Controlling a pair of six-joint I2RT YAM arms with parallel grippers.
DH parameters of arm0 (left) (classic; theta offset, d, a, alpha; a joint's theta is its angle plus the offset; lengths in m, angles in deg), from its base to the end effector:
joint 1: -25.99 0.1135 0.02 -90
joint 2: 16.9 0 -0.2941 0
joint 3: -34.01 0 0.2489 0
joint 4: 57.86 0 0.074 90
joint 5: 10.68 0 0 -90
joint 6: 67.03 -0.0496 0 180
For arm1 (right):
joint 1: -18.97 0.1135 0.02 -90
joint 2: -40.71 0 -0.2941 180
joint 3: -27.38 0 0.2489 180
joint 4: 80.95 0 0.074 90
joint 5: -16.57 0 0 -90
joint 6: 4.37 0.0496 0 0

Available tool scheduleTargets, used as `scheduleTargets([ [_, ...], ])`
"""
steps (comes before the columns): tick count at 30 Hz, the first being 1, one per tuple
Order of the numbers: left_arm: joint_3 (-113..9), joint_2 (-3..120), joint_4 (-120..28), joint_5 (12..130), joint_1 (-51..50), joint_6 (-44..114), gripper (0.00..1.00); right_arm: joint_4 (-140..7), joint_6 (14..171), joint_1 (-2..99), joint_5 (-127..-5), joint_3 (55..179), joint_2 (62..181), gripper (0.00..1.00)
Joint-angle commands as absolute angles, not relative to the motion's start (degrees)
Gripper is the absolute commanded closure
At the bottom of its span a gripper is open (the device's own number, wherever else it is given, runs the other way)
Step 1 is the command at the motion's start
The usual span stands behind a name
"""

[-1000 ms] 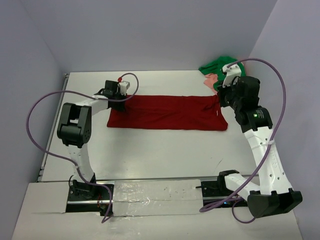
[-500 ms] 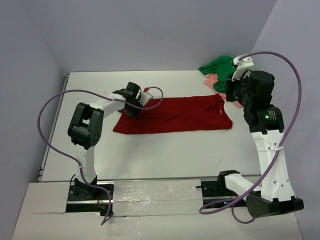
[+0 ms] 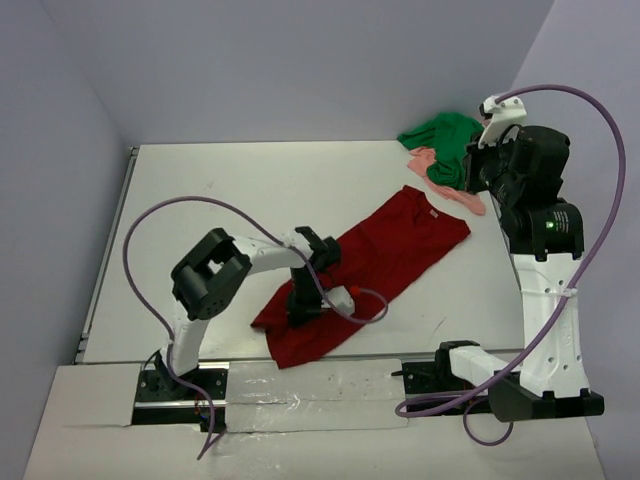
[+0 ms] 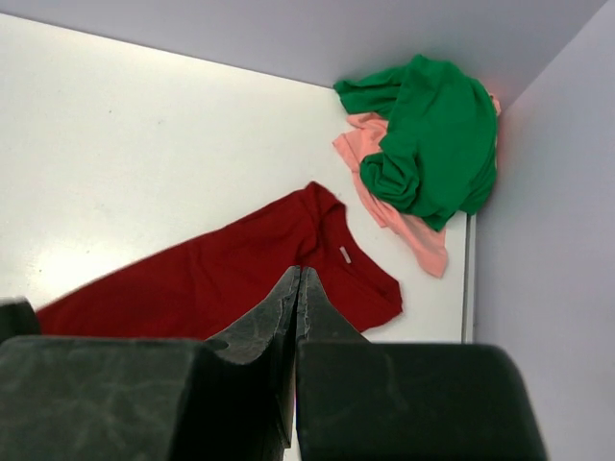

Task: Fold and stack the t-shirts
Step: Fold the tshirt

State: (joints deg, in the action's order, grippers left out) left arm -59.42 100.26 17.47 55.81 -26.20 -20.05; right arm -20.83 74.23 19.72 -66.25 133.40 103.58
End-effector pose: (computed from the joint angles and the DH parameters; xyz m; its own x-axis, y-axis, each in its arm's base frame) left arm 0.2071 -0.2991 0.1570 0.0254 0.9878 -0.1536 0.9145 -0.0850 -0.3954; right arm 0.1852 0.0086 0.5095 -0.2599 -0.1995 -0.9448 -0.1876 0.9702 -0.1533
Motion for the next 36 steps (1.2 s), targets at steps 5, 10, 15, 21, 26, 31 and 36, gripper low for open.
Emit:
scheduleTargets([
  [5,-66.4,108.3,34.5,39.5,-37.5,-29.2,1.0,-18.4,75.5,17.6,-64.2,137.7,105.2,1.0],
  [10,-79.9,111.9,32.6,35.6,-39.3,-22.9,1.0,-18.5,76.2,17.4,-62.3,135.2,106.0,1.0],
  [15,-81.6,109.5,20.7,38.4,-37.3,-14.1,1.0,-19.9,74.6,17.4,-59.6,128.3,106.4,1.0],
  [21,-79.1,106.6,17.1,41.3,-34.0,-10.8,0.99,-22.6,73.3,17.4,-59.0,121.8,107.0,1.0],
  [26,-74.4,101.4,11.6,44.6,-28.6,-6.7,0.96,-22.0,72.6,17.6,-53.8,118.1,110.5,1.0],
  [31,-71.9,92.4,-0.8,48.5,-19.8,0.7,0.92,-23.4,72.2,18.1,-52.1,114.0,114.1,1.0],
  [36,-64.3,80.1,-16.3,57.9,-13.7,9.5,0.89,-25.4,72.5,18.6,-53.0,110.3,118.3,1.0],
])
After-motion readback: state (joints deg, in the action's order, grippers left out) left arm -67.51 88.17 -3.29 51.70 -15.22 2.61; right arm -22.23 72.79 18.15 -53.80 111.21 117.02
